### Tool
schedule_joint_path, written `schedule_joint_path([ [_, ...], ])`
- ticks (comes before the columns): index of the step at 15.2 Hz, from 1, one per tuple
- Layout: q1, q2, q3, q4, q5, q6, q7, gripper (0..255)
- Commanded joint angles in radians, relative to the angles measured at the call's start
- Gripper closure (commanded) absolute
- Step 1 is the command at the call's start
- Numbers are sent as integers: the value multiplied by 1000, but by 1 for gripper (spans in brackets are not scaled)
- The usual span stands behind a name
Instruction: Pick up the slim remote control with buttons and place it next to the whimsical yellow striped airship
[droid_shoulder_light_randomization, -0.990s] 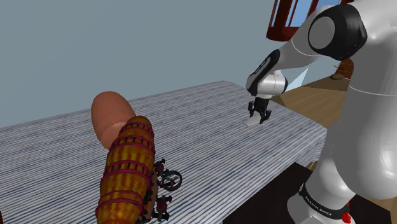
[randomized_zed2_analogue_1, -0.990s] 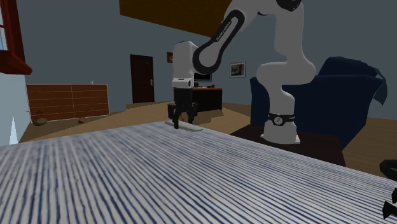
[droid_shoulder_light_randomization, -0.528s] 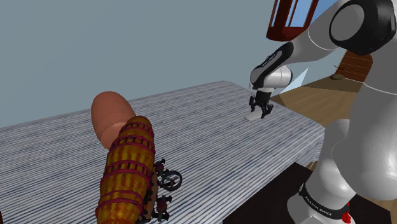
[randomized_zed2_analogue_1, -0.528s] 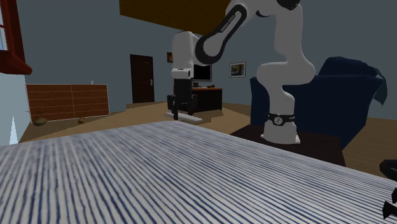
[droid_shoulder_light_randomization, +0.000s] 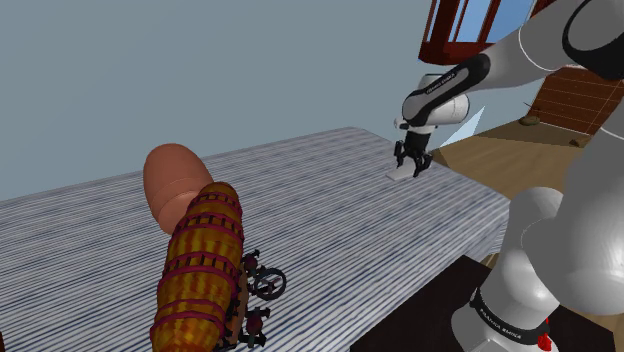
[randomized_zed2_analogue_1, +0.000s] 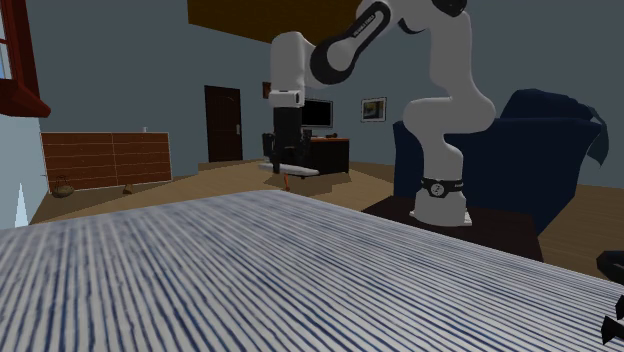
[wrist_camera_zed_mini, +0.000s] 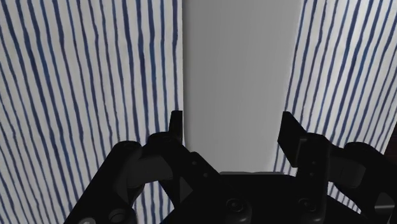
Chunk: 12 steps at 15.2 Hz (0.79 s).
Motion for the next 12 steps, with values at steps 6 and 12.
schedule_joint_path([
  [6, -30, -107, 46, 44, -108, -111, 81, 255],
  [12, -52, -171, 88, 89, -154, -202, 118, 255],
])
